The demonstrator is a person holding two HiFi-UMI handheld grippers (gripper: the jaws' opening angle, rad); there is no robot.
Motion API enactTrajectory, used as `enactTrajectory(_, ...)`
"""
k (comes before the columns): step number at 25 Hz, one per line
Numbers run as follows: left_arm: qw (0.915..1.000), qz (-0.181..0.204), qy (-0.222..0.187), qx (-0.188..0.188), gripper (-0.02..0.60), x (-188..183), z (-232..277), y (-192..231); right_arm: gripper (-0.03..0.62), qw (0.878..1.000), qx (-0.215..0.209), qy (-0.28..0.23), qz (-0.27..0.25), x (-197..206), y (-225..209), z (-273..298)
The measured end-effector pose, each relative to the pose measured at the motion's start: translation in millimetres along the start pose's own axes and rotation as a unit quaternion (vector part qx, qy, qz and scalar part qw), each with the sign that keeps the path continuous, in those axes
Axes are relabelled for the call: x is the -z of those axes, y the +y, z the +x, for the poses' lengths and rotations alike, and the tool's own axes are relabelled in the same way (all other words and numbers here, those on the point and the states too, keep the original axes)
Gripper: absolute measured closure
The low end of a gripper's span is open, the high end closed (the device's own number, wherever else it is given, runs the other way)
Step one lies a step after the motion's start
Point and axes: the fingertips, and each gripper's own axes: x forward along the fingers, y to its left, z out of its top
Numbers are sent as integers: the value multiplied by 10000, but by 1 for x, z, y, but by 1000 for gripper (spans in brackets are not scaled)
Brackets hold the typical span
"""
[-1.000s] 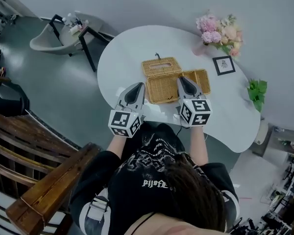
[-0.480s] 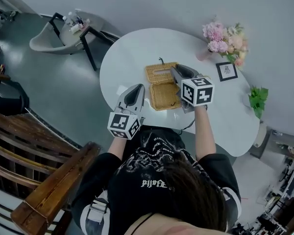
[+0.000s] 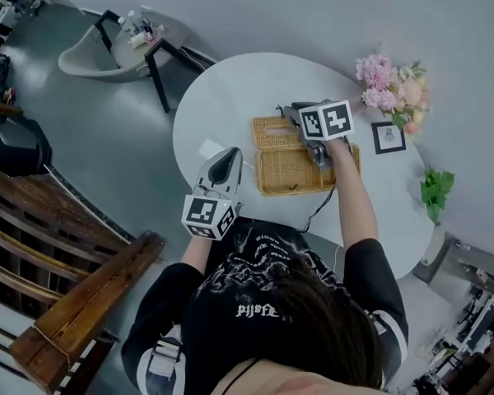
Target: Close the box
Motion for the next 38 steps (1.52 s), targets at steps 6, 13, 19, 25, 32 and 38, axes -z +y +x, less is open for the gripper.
enactTrajectory(6,9999,41,34,-153,555,3,1,4,476,9972,8,739,89,7,-23,40)
enactTrajectory(13,9995,39,87,-296,555,1,3,14,476,9904,-68,1357,234,17,-38,78)
enactTrajectory(19,9988,-33,338,-343,555,16,5,16,477,9815,-47,1914,5,33,-45,101)
enactTrajectory(25,9963,-73,693,-507,555,40,-1,29,536,9707,-164,2391,-178,39,-44,113)
enactTrajectory(32,9953,-94,657,-702,555,41,-10,43,554,9710,-258,2372,-158,35,-40,114)
enactTrajectory(38,9961,-89,612,-636,555,40,-11,34,557,9774,-310,2075,-269,21,-33,100)
